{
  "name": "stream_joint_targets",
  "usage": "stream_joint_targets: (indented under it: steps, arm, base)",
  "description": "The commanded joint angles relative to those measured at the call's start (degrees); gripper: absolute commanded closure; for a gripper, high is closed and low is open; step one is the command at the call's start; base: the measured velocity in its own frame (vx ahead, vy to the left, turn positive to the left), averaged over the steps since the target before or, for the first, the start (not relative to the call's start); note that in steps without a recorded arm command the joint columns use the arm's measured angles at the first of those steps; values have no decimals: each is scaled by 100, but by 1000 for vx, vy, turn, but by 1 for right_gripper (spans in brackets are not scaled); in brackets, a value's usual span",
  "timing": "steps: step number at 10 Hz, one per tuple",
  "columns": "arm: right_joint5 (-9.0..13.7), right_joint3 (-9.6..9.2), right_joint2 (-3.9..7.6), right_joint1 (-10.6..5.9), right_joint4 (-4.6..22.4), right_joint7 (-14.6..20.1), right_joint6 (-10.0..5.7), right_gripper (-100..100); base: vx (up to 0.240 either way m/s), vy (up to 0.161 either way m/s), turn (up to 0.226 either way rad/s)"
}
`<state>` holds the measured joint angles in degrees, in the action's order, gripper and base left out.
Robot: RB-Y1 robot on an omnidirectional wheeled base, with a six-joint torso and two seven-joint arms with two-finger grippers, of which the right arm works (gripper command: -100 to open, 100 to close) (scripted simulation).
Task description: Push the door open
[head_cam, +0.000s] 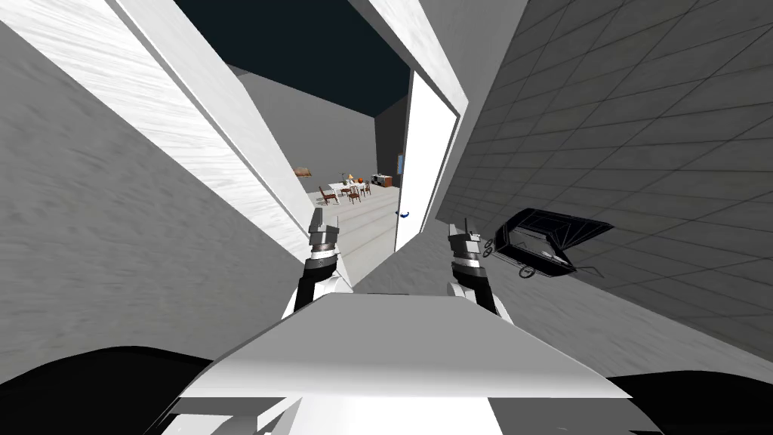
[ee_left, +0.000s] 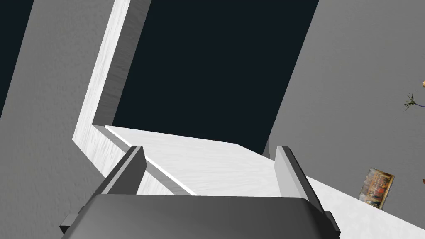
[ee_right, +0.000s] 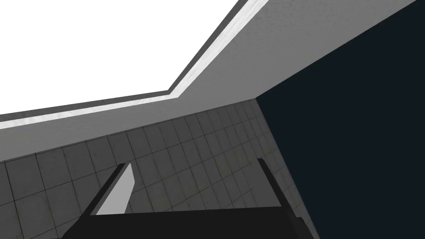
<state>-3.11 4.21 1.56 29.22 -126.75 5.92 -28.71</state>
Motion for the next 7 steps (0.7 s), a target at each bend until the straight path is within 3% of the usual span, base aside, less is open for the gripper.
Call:
stream_joint_targets:
  steps: [1,7]
  arm:
    - [-36,-67,38,-46,170,21,-39,-100]
    - [-189,-348,161,-240,886,110,-202,-100]
  base:
    - [59,-37,12]
    - [132,-73,35]
